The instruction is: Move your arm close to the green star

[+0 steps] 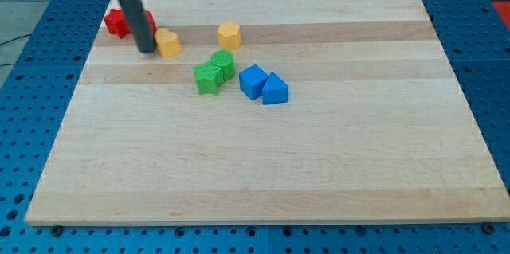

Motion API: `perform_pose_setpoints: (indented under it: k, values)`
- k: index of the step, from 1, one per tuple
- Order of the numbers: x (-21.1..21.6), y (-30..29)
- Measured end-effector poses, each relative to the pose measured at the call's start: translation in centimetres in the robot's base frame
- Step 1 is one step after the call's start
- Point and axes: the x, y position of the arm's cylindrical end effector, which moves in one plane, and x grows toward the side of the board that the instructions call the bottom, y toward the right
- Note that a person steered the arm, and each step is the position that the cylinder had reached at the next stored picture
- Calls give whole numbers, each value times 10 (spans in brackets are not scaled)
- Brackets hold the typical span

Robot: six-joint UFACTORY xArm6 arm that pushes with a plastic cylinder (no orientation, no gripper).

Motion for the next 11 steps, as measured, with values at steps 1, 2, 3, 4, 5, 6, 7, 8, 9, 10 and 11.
perform_pose_setpoints:
  k: [1,2,3,4,5,6,7,8,9,10,11]
  values:
    - [-4,54]
    - [-5,87]
    - [-8,87]
    - [-16,127]
    - [-16,129]
    - [-15,126]
    - [-14,124]
    - [-6,124]
    - [1,83]
    - [6,8]
    - [8,-79]
